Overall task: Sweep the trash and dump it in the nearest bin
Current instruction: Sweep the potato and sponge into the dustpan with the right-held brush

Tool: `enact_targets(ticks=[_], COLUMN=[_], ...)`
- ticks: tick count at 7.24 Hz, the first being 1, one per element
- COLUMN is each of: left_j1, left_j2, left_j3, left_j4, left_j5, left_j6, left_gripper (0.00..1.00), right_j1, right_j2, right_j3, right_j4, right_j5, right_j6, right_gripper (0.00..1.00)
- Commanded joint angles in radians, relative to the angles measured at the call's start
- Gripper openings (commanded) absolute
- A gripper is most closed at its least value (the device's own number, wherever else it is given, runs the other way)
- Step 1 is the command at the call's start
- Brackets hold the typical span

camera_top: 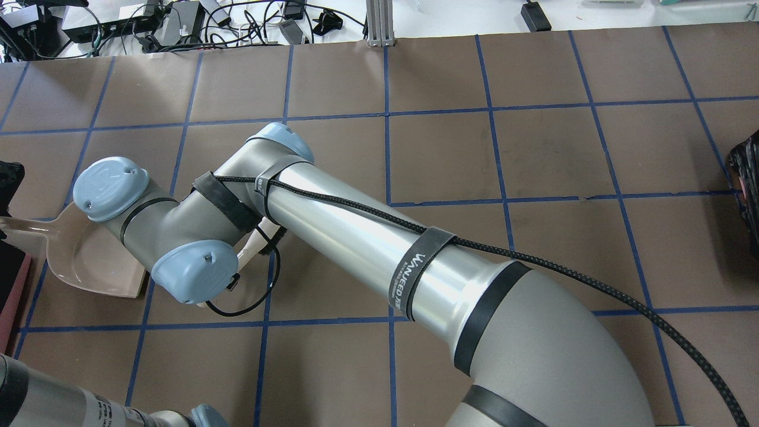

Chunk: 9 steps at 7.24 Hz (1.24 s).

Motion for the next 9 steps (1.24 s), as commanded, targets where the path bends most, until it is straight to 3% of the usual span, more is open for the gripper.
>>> enact_targets(ticks=[1, 6, 9], left_j1=[-0.005, -0.005, -0.005], left_j2=[-0.015, -0.028, -0.028], left_j3=[-0.001, -0.054, -0.061], left_j4=[0.014, 0.122, 0.131], left_j5=[-0.002, 0.001, 0.001], left_j6=[-0.002, -0.035, -0.035], left_gripper=[0.00, 0.00, 0.00], right_j1=[0.026, 0.055, 0.055], right_j2=[0.014, 0.128, 0.139], right_j3=[-0.025, -0.157, -0.163], right_j4=[-0.005, -0.013, -0.049], right_j5=[0.037, 0.056, 0.087], right_j6=[0.027, 0.015, -0.083], right_gripper=[0.00, 0.00, 0.00])
